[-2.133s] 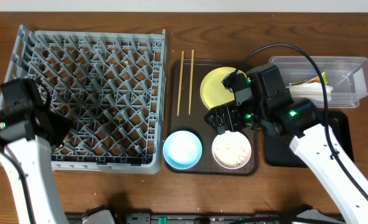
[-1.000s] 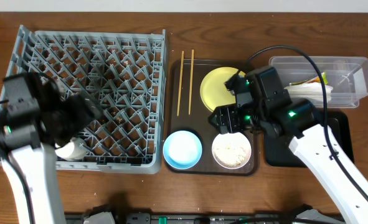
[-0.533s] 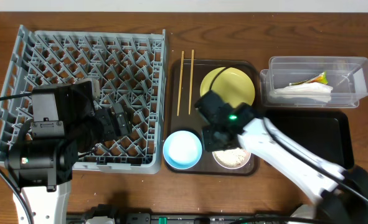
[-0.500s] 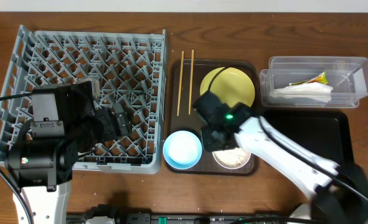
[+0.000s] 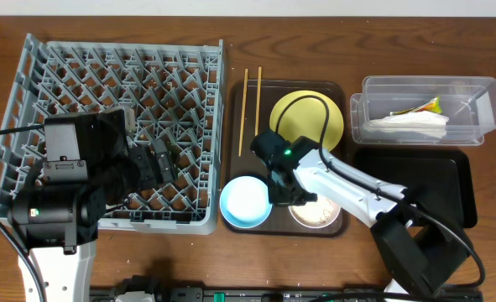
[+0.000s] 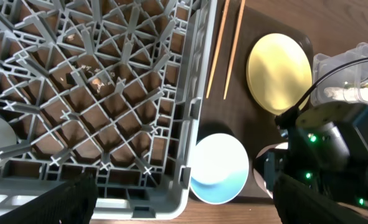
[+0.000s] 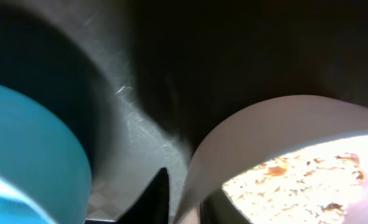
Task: Sort waste into correct bins and load items into the dishwasher
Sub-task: 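Grasp the pink bowl of rice with the right gripper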
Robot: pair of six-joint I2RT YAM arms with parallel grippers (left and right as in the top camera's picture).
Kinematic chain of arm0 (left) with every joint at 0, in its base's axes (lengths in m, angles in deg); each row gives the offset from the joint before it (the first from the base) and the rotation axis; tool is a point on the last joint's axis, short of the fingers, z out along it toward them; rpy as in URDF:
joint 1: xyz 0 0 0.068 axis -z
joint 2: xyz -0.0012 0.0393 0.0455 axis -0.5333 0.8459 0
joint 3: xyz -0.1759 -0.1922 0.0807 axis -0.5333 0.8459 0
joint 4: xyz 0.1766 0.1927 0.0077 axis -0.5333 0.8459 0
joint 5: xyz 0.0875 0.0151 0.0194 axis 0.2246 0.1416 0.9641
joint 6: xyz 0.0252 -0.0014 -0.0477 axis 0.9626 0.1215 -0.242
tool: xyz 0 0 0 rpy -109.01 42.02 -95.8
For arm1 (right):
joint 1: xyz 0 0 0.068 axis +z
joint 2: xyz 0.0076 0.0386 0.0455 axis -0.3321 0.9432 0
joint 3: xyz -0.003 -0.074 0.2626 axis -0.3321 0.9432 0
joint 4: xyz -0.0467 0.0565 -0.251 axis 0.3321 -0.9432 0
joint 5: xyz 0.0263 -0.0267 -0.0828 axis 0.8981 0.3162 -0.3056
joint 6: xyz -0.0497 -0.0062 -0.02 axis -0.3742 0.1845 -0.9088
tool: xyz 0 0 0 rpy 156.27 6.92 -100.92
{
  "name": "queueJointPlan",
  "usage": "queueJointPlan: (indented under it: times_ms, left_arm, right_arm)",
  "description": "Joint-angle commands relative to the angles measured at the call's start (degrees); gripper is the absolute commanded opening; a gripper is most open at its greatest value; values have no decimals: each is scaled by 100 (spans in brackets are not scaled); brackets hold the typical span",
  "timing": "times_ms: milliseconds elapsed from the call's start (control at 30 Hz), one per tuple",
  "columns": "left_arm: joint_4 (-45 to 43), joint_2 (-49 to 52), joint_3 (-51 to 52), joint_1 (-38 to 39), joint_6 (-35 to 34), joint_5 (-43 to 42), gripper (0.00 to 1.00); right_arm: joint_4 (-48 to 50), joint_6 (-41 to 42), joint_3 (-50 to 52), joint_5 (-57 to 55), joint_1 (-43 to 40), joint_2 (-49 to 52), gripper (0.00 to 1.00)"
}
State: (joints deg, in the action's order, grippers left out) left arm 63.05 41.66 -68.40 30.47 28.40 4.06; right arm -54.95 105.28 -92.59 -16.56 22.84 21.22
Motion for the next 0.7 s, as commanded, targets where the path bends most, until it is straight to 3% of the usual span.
queueJointPlan:
  times_ms: [0,67,367,667]
  left_arm:
    - [39,13,-24,24,122,76,93]
    - [37,13,-13,24,122,76,93]
    - [33,24,-13,24,125,79,93]
    - [31,216,-13,24,122,76,93]
  right_arm:
    - [-13,107,-57,33,-297,-13,9]
    - [-13,142,-57,33,-417,-13,1]
    - [9,-365,-120,415,-474,-258,1]
    - [-33,-1602,-160,1779,-1137,-2041,1]
